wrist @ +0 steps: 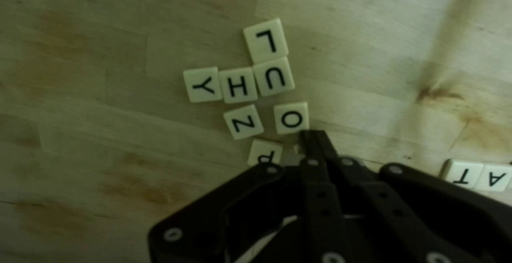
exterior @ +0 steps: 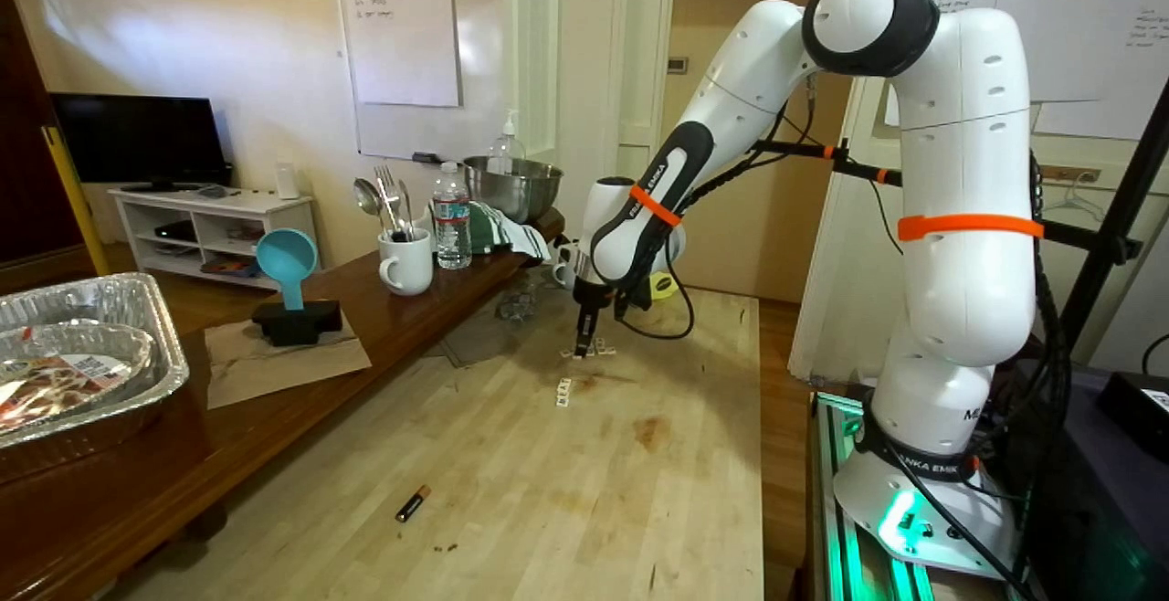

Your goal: Move one letter to the left

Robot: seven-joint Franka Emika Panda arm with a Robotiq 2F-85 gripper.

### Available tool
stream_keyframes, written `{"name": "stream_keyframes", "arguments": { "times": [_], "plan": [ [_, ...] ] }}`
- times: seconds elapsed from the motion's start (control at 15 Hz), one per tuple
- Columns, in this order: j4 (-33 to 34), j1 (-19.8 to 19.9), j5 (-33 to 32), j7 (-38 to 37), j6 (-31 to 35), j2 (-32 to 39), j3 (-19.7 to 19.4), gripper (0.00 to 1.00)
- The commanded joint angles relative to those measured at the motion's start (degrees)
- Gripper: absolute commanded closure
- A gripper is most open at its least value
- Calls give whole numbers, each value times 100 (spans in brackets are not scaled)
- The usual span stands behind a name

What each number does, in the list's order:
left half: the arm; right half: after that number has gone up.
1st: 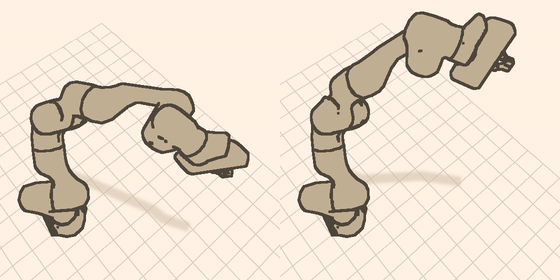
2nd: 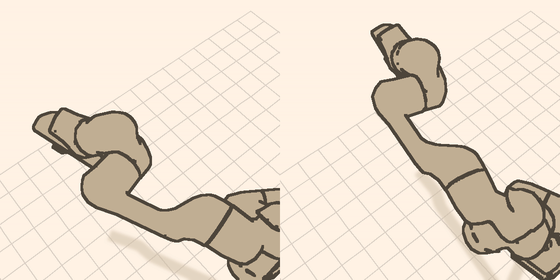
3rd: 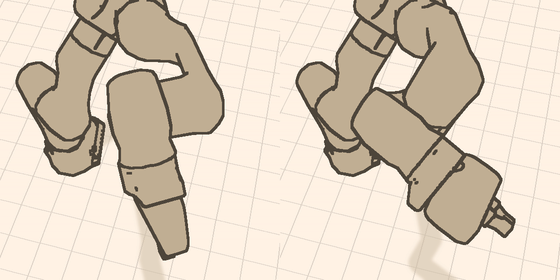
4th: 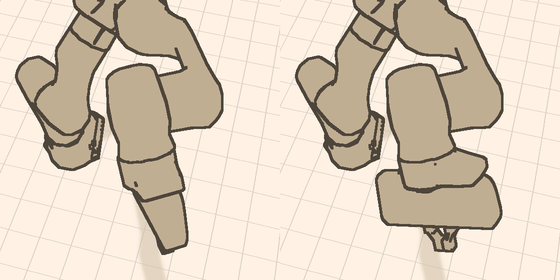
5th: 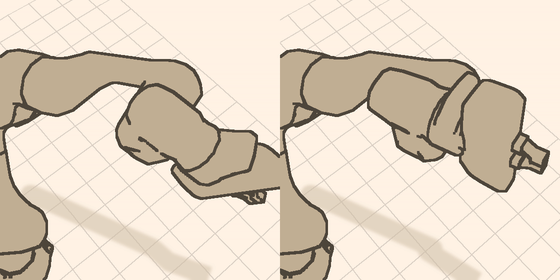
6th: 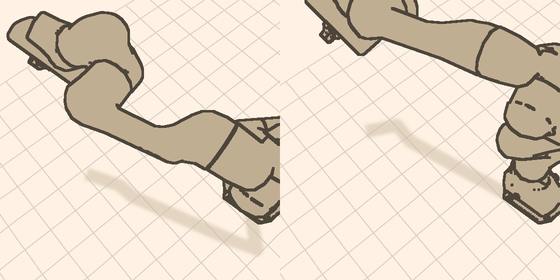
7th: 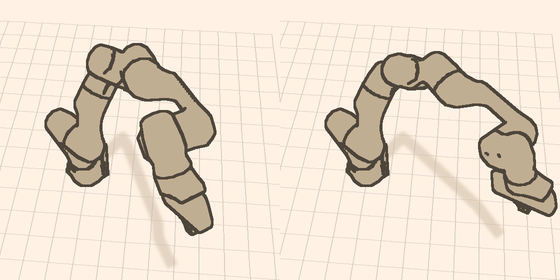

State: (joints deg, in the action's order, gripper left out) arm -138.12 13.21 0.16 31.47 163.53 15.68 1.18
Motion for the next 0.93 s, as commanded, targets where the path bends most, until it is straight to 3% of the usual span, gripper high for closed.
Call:
{"name": "stream_keyframes", "arguments": {
  "times": [0.0,0.47,0.87],
  "plan": [
    [-32,92,154,75,-113,65,199,100],
    [-96,90,397,92,-252,-35,394,100],
    [-160,-21,336,-59,-432,-111,320,100]
  ]
}}
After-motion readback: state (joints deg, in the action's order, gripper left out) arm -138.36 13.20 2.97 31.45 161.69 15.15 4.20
